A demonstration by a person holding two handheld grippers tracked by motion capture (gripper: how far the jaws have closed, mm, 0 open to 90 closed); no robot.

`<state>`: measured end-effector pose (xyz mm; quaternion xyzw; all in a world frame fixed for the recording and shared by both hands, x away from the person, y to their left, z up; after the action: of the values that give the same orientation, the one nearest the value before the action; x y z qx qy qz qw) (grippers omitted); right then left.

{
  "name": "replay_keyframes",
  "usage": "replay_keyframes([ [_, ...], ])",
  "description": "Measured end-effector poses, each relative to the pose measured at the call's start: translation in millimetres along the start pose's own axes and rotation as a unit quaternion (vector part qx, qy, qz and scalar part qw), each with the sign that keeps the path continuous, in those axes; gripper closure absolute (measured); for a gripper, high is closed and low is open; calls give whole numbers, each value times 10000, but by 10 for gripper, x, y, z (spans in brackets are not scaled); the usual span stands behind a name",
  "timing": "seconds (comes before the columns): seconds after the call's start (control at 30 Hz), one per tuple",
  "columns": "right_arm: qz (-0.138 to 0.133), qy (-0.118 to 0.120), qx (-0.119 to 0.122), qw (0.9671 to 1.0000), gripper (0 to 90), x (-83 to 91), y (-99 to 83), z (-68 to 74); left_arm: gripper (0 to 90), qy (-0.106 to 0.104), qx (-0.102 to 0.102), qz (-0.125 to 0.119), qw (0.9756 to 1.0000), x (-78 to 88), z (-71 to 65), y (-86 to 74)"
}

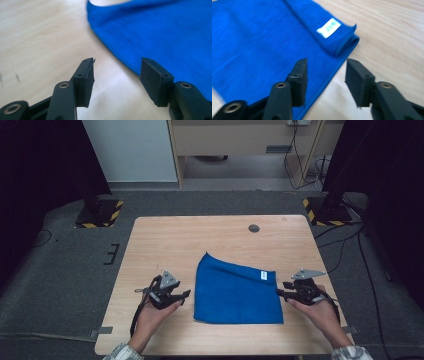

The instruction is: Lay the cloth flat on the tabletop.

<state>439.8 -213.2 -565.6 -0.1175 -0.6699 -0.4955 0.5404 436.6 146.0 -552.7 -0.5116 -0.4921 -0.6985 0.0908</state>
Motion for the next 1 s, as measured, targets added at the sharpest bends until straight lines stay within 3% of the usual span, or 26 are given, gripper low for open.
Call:
replay_keyframes([
  [0.13,-61,-39,-79,9999,532,-152,155,-74,442,41,66,-39,10000,-183,150,205],
  [0.27,-212,-175,-184,9995,525,-241,284,-158,508,128,12,-57,9999,-366,283,431],
  [0.37,-312,-271,-313,9987,542,-292,337,-259,497,174,95,-69,9998,-468,356,554],
  [0.47,-290,-202,-392,9986,553,-329,360,-319,471,234,115,-96,9996,-535,392,641],
  [0.6,-306,20,-312,9990,654,-346,415,-275,464,295,48,-199,9994,-614,416,747],
  [0.8,-205,47,-179,9996,875,-364,456,-234,456,212,-35,-188,9996,-717,356,830],
  [0.87,-156,-11,-191,9997,889,-368,477,-254,452,252,-103,-172,9995,-755,348,866],
  [1.0,-87,-90,-215,9997,890,-406,553,-333,448,273,-40,-134,9995,-827,382,894],
])
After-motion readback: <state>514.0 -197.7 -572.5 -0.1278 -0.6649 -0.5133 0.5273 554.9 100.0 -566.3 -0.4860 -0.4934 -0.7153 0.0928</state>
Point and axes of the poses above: each handheld gripper's, and its own axes: x roughly backward along the jaws, y roughly out of its top, z roughly to its left, the point moved 10 cm from there along -x, roughly forward along the jaws, and after that the axes turned 13 degrees about z, right-handed, at the moved point
